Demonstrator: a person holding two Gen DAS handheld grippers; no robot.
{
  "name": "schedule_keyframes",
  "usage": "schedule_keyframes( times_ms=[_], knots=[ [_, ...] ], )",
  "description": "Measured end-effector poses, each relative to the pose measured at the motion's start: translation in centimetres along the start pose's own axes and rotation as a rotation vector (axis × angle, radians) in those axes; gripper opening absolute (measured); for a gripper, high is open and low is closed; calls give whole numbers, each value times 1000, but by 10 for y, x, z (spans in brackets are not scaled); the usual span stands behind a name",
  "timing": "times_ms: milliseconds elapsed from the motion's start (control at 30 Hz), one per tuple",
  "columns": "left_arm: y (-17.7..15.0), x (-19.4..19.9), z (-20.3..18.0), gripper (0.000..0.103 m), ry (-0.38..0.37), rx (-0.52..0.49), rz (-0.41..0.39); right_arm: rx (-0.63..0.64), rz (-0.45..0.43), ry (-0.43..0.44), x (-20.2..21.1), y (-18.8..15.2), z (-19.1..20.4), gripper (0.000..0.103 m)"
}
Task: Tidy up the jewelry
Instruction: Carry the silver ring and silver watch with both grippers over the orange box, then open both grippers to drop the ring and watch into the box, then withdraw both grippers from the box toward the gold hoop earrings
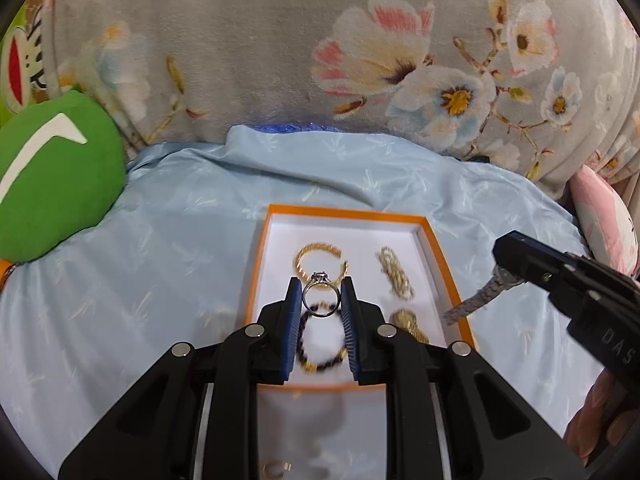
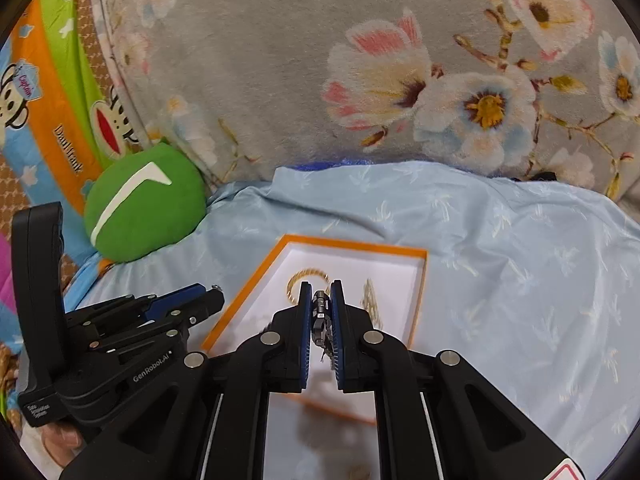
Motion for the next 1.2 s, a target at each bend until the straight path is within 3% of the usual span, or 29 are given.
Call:
schedule_keyframes(
  times_ms=[133,367,600,633,733,933,1200],
  knots=[
    [13,-34,-3,19,1,3,23,-29,8,-5,-28,6,-13,9],
    [7,-83,-4,19,14,15,97,-39,85,-23,-68,-15,-32,9],
    [-4,-96,-4,20,15,14,130,-39,128,-38,-81,-34,-42,10],
    [-5,-96,-4,23,23,14,130,-44,124,-37,-80,-35,-43,10],
    [-9,-93,2,54,25,50,126,-56,108,-38,-72,-39,-46,19],
    [-19,-60,19,55,20,108,82,-78,55,-24,-32,-46,-48,21],
    [-70,5,31,55,65,87,70,-40,79,-43,30,-99,-36,22]
  ],
)
Point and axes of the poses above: each gripper's, at about its wrist camera, not at the fingertips, and x roughly against the way its jaws point, z to its left, y to its top, the point moved 3 cm from there along -x, roughly the way its jaws point, and after that the axes turned 3 degrees about y, right-handed, at the moved point
